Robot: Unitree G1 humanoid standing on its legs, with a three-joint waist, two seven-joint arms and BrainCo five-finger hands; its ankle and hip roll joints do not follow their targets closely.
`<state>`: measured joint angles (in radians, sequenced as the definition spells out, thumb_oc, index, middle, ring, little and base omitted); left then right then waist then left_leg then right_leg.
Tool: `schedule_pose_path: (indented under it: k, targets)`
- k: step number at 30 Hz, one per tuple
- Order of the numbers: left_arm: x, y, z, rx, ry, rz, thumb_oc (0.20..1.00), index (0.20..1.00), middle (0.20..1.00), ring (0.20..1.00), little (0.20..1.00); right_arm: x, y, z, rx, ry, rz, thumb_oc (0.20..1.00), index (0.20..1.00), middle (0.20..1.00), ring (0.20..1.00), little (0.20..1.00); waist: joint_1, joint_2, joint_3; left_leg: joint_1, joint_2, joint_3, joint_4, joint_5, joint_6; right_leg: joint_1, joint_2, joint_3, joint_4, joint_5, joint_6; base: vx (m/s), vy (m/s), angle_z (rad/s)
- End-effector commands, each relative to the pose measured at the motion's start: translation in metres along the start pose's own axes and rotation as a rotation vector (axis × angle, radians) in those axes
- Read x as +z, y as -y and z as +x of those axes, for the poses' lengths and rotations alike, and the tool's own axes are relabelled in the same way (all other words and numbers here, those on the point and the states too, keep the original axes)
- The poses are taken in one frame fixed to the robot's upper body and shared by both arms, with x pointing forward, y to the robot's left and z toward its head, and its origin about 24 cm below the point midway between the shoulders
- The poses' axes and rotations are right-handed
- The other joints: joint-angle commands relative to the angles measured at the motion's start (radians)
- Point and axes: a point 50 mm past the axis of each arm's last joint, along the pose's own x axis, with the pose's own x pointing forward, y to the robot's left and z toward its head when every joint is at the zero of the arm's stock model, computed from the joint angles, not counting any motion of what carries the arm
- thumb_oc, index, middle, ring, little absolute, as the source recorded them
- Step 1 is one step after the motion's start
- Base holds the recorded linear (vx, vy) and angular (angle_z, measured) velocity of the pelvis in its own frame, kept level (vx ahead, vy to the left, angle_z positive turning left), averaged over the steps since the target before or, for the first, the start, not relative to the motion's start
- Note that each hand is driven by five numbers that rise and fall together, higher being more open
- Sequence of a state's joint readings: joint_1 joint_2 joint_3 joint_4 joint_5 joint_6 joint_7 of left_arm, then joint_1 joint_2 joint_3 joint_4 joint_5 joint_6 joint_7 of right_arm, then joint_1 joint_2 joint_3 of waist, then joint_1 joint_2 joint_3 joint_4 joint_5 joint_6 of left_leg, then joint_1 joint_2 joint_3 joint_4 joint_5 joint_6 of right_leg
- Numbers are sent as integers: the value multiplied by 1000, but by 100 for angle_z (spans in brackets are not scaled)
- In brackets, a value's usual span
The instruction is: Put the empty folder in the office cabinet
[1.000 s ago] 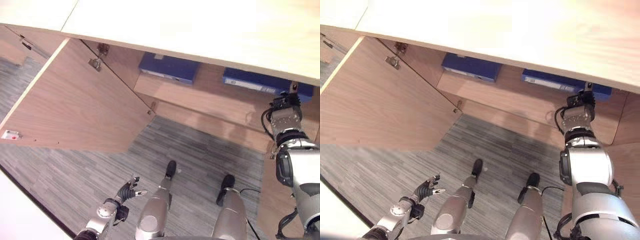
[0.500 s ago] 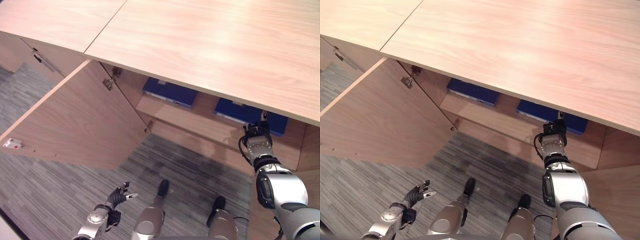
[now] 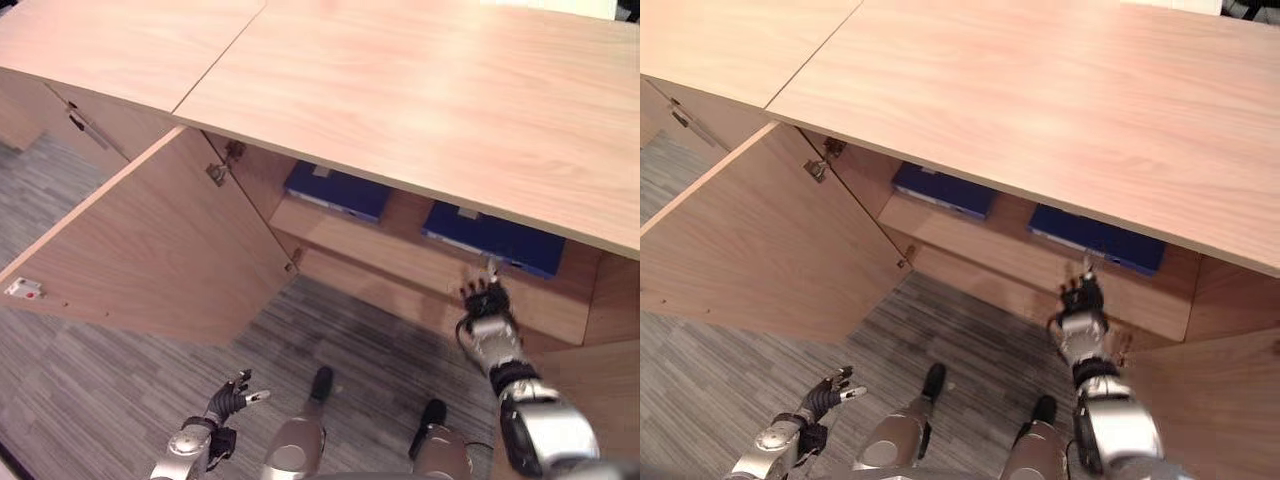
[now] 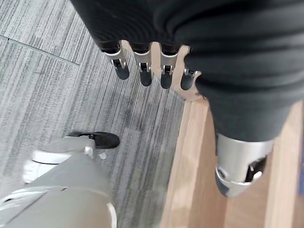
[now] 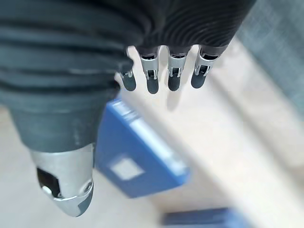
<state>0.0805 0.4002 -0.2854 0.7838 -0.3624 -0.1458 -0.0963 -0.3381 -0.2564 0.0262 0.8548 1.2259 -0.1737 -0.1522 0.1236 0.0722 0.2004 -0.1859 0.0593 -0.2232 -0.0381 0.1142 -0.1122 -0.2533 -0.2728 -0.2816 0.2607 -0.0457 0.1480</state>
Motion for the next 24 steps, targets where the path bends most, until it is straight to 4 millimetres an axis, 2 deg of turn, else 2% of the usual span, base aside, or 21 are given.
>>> schedule_pose_path:
  k: [1, 2, 4, 5, 6, 7, 8, 9, 11, 12, 13, 14, 16, 17, 18, 20, 22, 23, 24]
  targets:
    - [-3, -19, -4, 52, -20, 72, 1000, 1000, 1000, 1000, 1000, 3, -15, -7, 179, 31, -194, 1000, 1000, 1000, 1000, 1000, -1, -36, -6, 96, 35, 46, -36, -108, -21, 80, -54, 25, -9, 35, 82, 72, 29, -4]
    - [-3, -19, -5, 52, -22, 72, 1000, 1000, 1000, 1000, 1000, 3, -14, -8, 178, 30, -196, 1000, 1000, 1000, 1000, 1000, -2, -36, -7, 98, 35, 46, -36, -108, -20, 83, -53, 25, -12, 36, 82, 51, 28, -14]
    - [-4, -22, -6, 62, -20, 78, 1000, 1000, 1000, 1000, 1000, -7, -9, -17, 244, -7, -310, 1000, 1000, 1000, 1000, 1000, -13, -48, -16, 114, 35, 56, -37, -111, -20, 105, -56, 24, -42, 52, 85, 48, 44, -24]
    - [-4, -23, -7, 67, -17, 84, 1000, 1000, 1000, 1000, 1000, -9, -7, -21, 279, -17, -378, 1000, 1000, 1000, 1000, 1000, -16, -54, -21, 119, 33, 60, -37, -113, -19, 114, -58, 24, -52, 60, 88, 87, 101, -22]
    - [-4, -28, -9, 76, -13, 97, 1000, 1000, 1000, 1000, 1000, -13, -1, -30, 346, -38, -539, 1000, 1000, 1000, 1000, 1000, -21, -66, -33, 136, 26, 66, -34, -122, -12, 133, -63, 26, -60, 68, 90, 72, 83, -13]
    - [-4, -28, -9, 76, -14, 96, 1000, 1000, 1000, 1000, 1000, -13, 0, -31, 345, -39, -540, 1000, 1000, 1000, 1000, 1000, -22, -66, -33, 137, 25, 66, -34, -122, -11, 135, -64, 26, -60, 68, 90, 72, 89, -9]
    - [-4, -30, -10, 76, -14, 103, 1000, 1000, 1000, 1000, 1000, -13, 4, -34, 358, -41, -592, 1000, 1000, 1000, 1000, 1000, -23, -70, -37, 144, 20, 64, -32, -127, -8, 141, -68, 24, -55, 66, 91, 49, 95, -6]
    - [-3, -35, -11, 94, -7, 111, 1000, 1000, 1000, 1000, 1000, -16, 3, -40, 427, -45, -761, 1000, 1000, 1000, 1000, 1000, -26, -78, -41, 164, 16, 67, -27, -136, 2, 142, -74, 21, -20, 68, 95, 47, 94, -5]
    - [0, -36, -11, 107, 10, 98, 1000, 1000, 1000, 1000, 1000, -18, 0, -43, 462, -41, -828, 1000, 1000, 1000, 1000, 1000, -25, -79, -36, 174, 15, 71, -22, -139, 9, 138, -74, 22, 17, 67, 97, -7, 74, 1]
    - [5, -39, -9, 136, 36, 89, 1000, 1000, 1000, 1000, 1000, -19, -3, -47, 509, -3, -989, 1000, 1000, 1000, 1000, 1000, -27, -83, -20, 183, 13, 65, -8, -137, 18, 131, -46, 69, 103, 59, 105, -38, 57, 3]
    - [6, -39, -9, 136, 37, 89, 1000, 1000, 1000, 1000, 1000, -19, -3, -47, 509, -2, -990, 1000, 1000, 1000, 1000, 1000, -27, -83, -22, 179, 12, 65, -7, -135, 18, 129, -46, 69, 98, 64, 106, -56, 33, 6]
    - [8, -38, -6, 148, 42, 85, 1000, 1000, 1000, 1000, 1000, -18, -6, -48, 518, 32, -1038, 1000, 1000, 1000, 1000, 1000, -38, -85, -22, 171, 7, 51, -2, -124, 25, 125, 15, 143, 129, 47, 104, -50, 29, 17]
    - [11, -37, 0, 171, 46, 74, 1000, 1000, 1000, 1000, 1000, -17, -12, -49, 557, 100, -1235, 1000, 1000, 1000, 1000, 1000, -49, -91, -24, 153, -15, 26, 6, -102, 36, 133, 162, 278, 145, -46, 88, -83, 30, 41]
    - [10, -36, 1, 182, 42, 60, 1000, 1000, 1000, 1000, 1000, -20, -11, -50, 571, 115, -1312, 1000, 1000, 1000, 1000, 1000, -43, -94, -30, 137, -22, 15, 11, -93, 35, 144, 187, 279, 126, -78, 66, -78, -40, 82]
    - [9, -38, 1, 195, 37, 54, 1000, 1000, 1000, 1000, 1000, -18, -14, -52, 588, 160, -1393, 1000, 1000, 1000, 1000, 1000, -34, -103, -34, 125, -37, -6, 13, -84, 32, 172, 192, 274, 90, -111, 31, -46, -115, 92]
    - [6, -36, 1, 214, 37, 25, 1000, 1000, 1000, 1000, 1000, -25, -13, -54, 629, 186, -1565, 1000, 1000, 1000, 1000, 1000, -14, -112, -49, 96, -46, -41, 26, -64, 13, 229, 208, 269, -17, -152, -9, -62, -204, 74]
    - [7, -36, 2, 219, 44, 12, 1000, 1000, 1000, 1000, 1000, -28, -11, -52, 619, 181, -1601, 1000, 1000, 1000, 1000, 1000, -6, -110, -50, 82, -48, -52, 26, -51, 5, 248, 212, 259, -55, -151, -12, -116, -138, 79]
    - [13, -34, 4, 220, 68, -3, 1000, 1000, 1000, 1000, 1000, -28, -6, -50, 594, 175, -1639, 1000, 1000, 1000, 1000, 1000, 13, -100, -43, 48, -55, -65, 26, -12, -14, 255, 215, 246, -79, -154, -17, -237, -143, 78]
    - [17, -31, 7, 214, 81, -13, 1000, 1000, 1000, 1000, 1000, -30, -2, -47, 580, 164, -1668, 1000, 1000, 1000, 1000, 1000, 13, -93, -41, 20, -61, -82, 24, 7, -27, 252, 217, 229, -93, -153, -21, -318, -125, 66]
